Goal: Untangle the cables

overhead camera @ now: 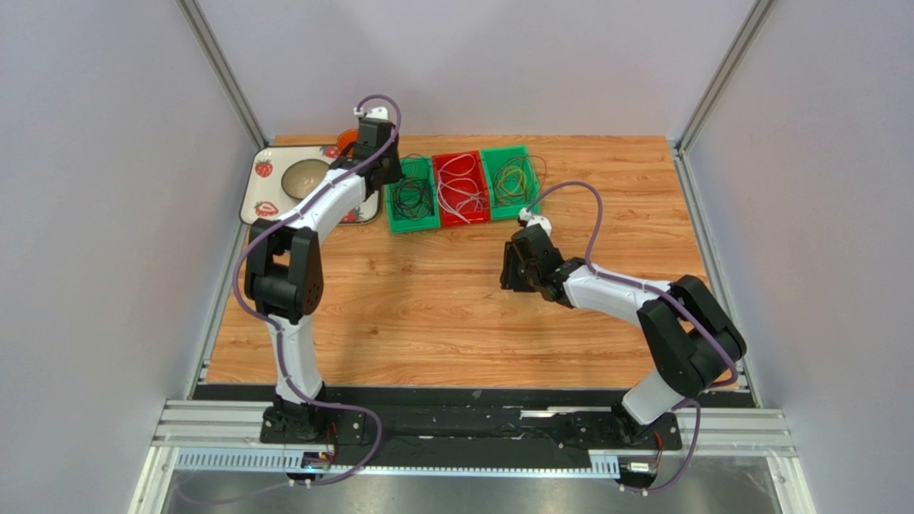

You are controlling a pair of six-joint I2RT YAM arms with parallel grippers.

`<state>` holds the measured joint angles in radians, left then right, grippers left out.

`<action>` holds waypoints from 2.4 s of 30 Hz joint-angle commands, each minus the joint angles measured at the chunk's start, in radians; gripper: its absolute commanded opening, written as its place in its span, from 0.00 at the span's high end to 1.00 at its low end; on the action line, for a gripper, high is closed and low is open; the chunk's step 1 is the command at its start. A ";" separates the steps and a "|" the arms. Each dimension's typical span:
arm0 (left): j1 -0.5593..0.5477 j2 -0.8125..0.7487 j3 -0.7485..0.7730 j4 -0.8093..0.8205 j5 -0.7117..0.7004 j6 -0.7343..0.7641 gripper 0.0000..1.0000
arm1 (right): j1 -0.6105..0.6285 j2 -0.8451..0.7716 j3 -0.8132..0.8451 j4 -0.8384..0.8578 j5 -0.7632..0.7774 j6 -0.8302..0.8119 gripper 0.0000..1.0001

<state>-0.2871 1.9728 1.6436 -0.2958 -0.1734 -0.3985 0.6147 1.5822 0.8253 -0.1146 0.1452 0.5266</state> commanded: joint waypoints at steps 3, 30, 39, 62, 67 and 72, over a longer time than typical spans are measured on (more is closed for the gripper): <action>0.003 0.099 0.053 0.043 0.009 -0.005 1.00 | 0.005 -0.008 0.018 0.029 0.014 0.004 0.57; -0.078 0.439 0.530 -0.388 -0.199 0.049 0.65 | 0.005 0.001 0.029 0.023 0.021 0.007 0.58; -0.078 0.259 0.410 -0.382 -0.238 0.043 0.58 | 0.005 0.001 0.029 0.024 0.022 0.007 0.57; -0.242 0.221 0.511 -0.327 -0.167 0.202 0.44 | 0.006 0.001 0.029 0.023 0.021 0.009 0.58; -0.273 0.317 0.640 -0.370 -0.183 0.239 0.44 | 0.003 0.001 0.029 0.023 0.021 0.009 0.58; -0.279 0.382 0.697 -0.397 -0.215 0.248 0.45 | 0.005 0.002 0.029 0.023 0.021 0.009 0.58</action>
<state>-0.5823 2.2993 2.2921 -0.6689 -0.3401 -0.1864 0.6147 1.5837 0.8253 -0.1150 0.1474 0.5270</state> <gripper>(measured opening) 0.554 0.425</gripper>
